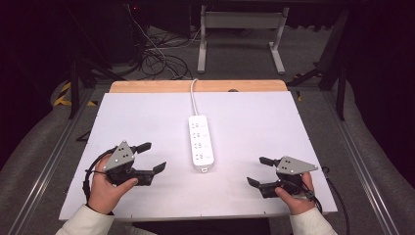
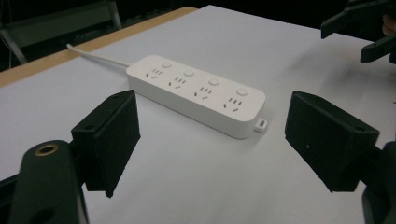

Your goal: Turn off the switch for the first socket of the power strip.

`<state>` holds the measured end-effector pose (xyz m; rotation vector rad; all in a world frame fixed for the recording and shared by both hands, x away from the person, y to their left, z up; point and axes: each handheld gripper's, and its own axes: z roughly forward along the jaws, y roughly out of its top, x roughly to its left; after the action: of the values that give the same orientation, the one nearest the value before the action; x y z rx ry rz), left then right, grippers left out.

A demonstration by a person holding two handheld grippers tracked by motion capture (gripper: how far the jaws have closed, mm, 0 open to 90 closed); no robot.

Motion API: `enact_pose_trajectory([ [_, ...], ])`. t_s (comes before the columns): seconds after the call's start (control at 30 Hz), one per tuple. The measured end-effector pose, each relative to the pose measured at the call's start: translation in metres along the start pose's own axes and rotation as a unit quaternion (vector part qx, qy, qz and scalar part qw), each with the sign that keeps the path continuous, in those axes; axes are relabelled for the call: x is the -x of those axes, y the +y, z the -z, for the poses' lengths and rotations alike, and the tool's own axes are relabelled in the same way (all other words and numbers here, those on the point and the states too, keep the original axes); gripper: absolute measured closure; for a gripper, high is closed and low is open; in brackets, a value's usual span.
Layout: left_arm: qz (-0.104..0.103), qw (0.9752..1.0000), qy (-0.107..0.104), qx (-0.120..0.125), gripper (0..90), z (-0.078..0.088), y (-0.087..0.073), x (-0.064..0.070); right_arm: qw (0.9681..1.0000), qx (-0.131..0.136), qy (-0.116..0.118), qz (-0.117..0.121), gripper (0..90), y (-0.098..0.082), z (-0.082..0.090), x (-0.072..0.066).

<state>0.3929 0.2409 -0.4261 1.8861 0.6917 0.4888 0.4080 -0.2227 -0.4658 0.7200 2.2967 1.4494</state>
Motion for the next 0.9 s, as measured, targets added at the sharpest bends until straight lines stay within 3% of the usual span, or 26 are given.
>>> enact_pose_trajectory([
  [0.1,-0.001,0.9999,0.002,-0.011,15.5,0.000,-0.008,0.001,1.0000,0.000,0.001,-0.001,17.7,0.000,0.000,0.000],
  [0.33,0.009,1.0000,-0.001,-0.004,14.1,0.002,-0.030,-0.001,1.0000,-0.001,0.003,0.000,17.7,-0.001,-0.001,0.000],
  [0.53,0.039,0.9992,-0.005,0.005,14.1,0.004,-0.051,-0.004,1.0000,-0.002,0.004,0.001,17.7,-0.001,-0.001,0.000],
  [0.73,0.030,0.9994,0.006,-0.013,14.1,0.008,-0.067,-0.004,1.0000,-0.003,0.005,-0.002,17.7,-0.003,0.000,0.002],
  [0.9,0.035,0.9994,0.005,-0.006,13.4,0.010,-0.068,-0.004,1.0000,-0.004,0.006,-0.003,17.8,-0.004,-0.001,0.004],
])
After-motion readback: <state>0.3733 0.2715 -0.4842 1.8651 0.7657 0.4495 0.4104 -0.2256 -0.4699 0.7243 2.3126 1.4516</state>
